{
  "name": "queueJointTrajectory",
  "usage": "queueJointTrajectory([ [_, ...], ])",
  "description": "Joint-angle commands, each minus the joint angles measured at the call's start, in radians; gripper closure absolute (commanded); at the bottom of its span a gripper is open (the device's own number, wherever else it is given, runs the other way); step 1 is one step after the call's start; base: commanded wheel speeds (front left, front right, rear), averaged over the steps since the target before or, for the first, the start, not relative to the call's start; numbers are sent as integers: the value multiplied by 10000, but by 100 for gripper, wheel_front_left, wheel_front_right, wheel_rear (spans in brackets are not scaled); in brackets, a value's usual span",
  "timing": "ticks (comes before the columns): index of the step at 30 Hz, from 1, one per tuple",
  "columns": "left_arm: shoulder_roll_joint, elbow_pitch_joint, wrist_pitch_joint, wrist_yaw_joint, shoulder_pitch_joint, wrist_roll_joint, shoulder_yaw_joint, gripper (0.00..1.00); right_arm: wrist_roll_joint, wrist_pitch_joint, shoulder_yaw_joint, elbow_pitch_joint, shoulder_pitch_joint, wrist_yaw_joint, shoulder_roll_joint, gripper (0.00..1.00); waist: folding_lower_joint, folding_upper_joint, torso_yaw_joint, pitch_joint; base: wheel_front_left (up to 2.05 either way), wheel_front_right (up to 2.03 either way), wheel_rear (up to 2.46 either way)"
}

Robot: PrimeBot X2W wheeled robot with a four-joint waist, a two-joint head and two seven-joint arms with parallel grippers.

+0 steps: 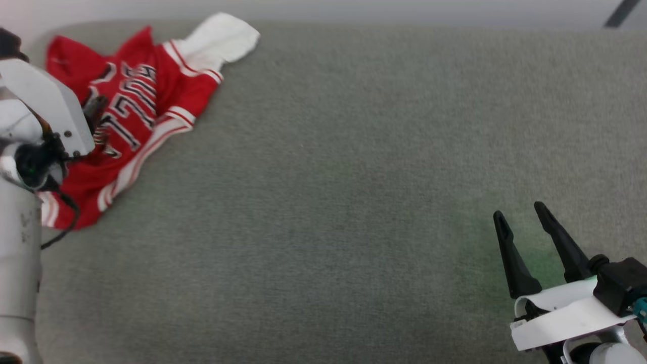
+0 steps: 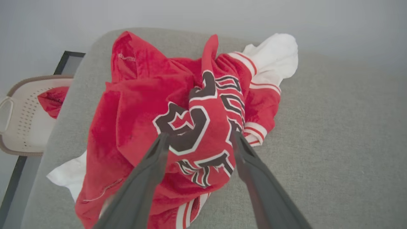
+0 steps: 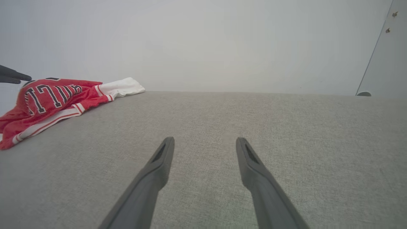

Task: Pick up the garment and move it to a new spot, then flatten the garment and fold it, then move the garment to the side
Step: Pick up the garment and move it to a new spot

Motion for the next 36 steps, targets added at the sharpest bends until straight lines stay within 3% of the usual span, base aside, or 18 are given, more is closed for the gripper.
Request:
queueJointTrajectory([
  [1, 73, 269, 185, -20, -245, 34, -94, 0, 26, 7, 16, -83, -182, 4, -38, 0, 0, -1, -646, 868, 0, 0, 0],
  [12, 139, 2037, 1229, 17, -1234, 348, -753, 0, 185, 212, -75, -437, -431, 4, -105, 0, 0, -1, -846, 1410, 0, 0, 0],
  [22, -247, 3157, 973, 121, -1513, 437, -1049, 0, 243, 388, -106, -632, -528, 4, -149, 0, 0, -1, -819, 1672, 0, 0, 0],
  [23, -275, 3211, 891, 117, -1552, 483, -1108, 19, 244, 403, -108, -630, -513, 4, -144, 0, 0, -1, -801, 1670, 0, 0, 0],
  [24, -313, 3243, 773, 99, -1591, 478, -1145, 78, 253, 415, -114, -618, -513, 4, -137, 0, 0, -1, -779, 1662, 0, 0, 0],
  [25, -333, 3288, 683, 87, -1630, 486, -1181, 100, 266, 406, -121, -598, -510, 4, -127, 0, 0, -1, -750, 1638, 0, 0, 0],
  [36, -166, 3565, -435, -1, -2353, 463, -1407, 100, 377, 428, -131, -326, -254, 4, 7, 0, 0, -1, -336, 675, 0, 0, 0],
])
